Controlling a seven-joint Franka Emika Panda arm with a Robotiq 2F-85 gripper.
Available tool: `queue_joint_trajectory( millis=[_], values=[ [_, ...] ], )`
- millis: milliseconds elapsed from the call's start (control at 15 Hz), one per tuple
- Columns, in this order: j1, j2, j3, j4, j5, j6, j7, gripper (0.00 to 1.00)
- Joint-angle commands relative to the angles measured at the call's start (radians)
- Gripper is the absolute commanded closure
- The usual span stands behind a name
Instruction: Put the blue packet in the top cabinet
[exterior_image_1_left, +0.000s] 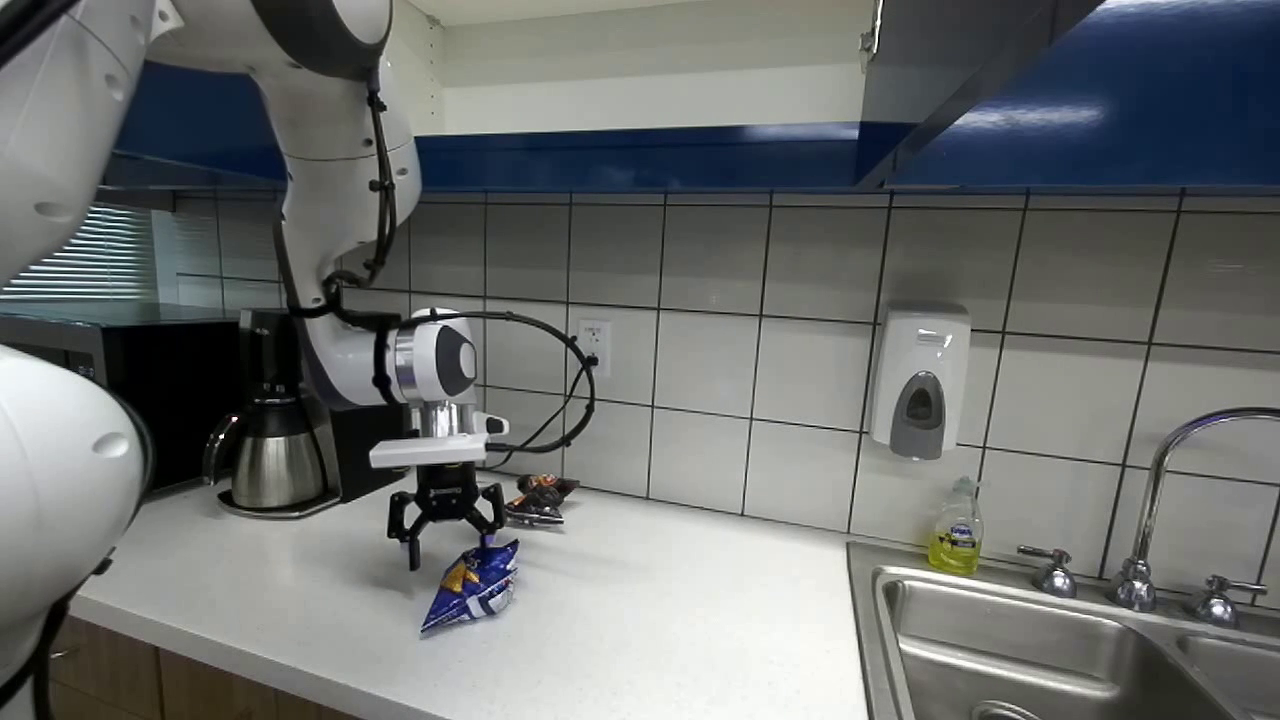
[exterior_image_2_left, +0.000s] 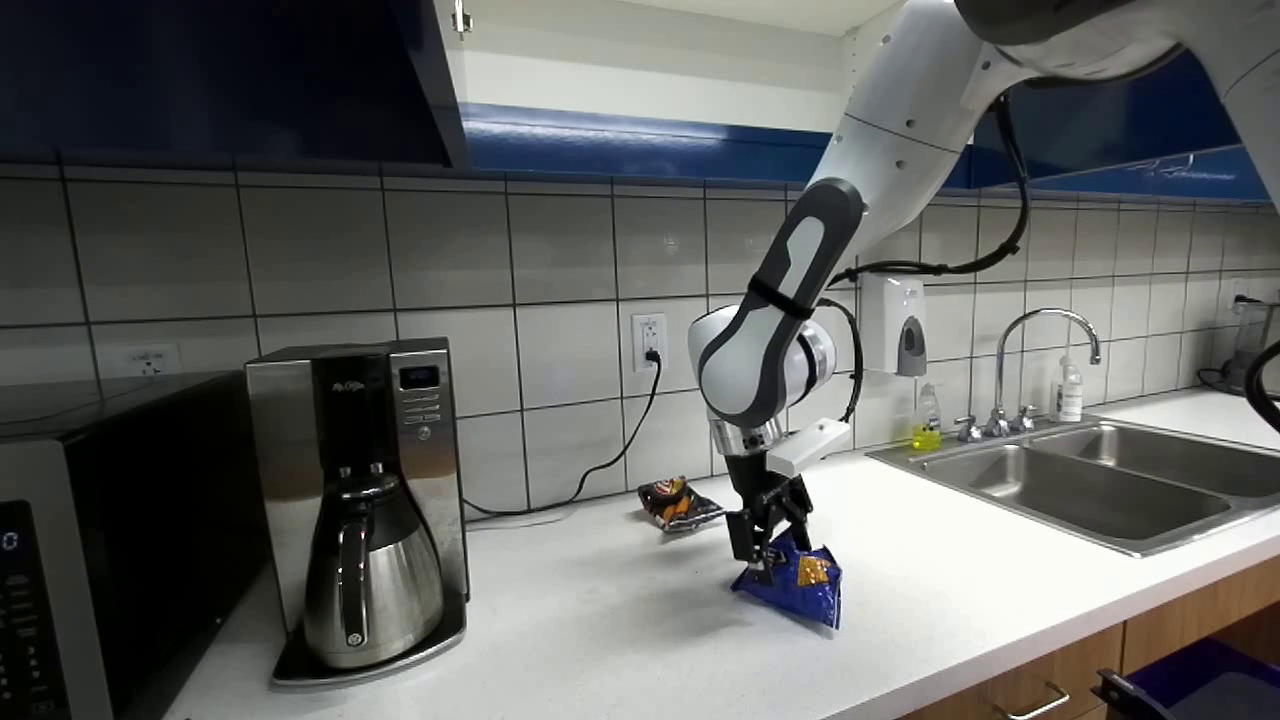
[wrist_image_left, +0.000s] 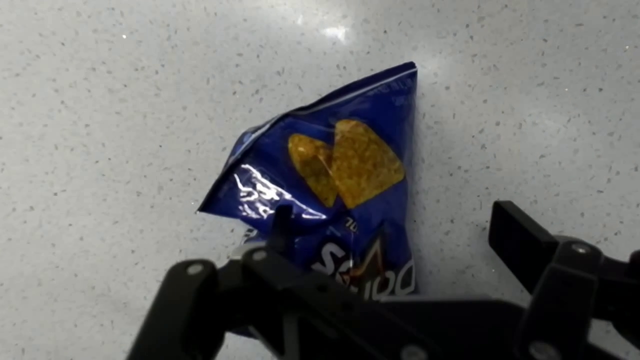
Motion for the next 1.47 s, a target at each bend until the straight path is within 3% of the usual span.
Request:
queue_joint_trajectory(
  millis=[0, 133, 733, 1400],
  values=[
    [0.0, 0.011, -0.008, 0.013, -0.004, 0.003, -0.027, 0.26],
    [0.0, 0.014, -0.009, 0.015, -0.005, 0.003, -0.028, 0.31],
    [0.002, 0.022, -0.009, 0.023, -0.003, 0.0, -0.027, 1.0],
    [0.002, 0.002, -0.005, 0.024, 0.008, -0.01, -0.025, 1.0]
  ],
)
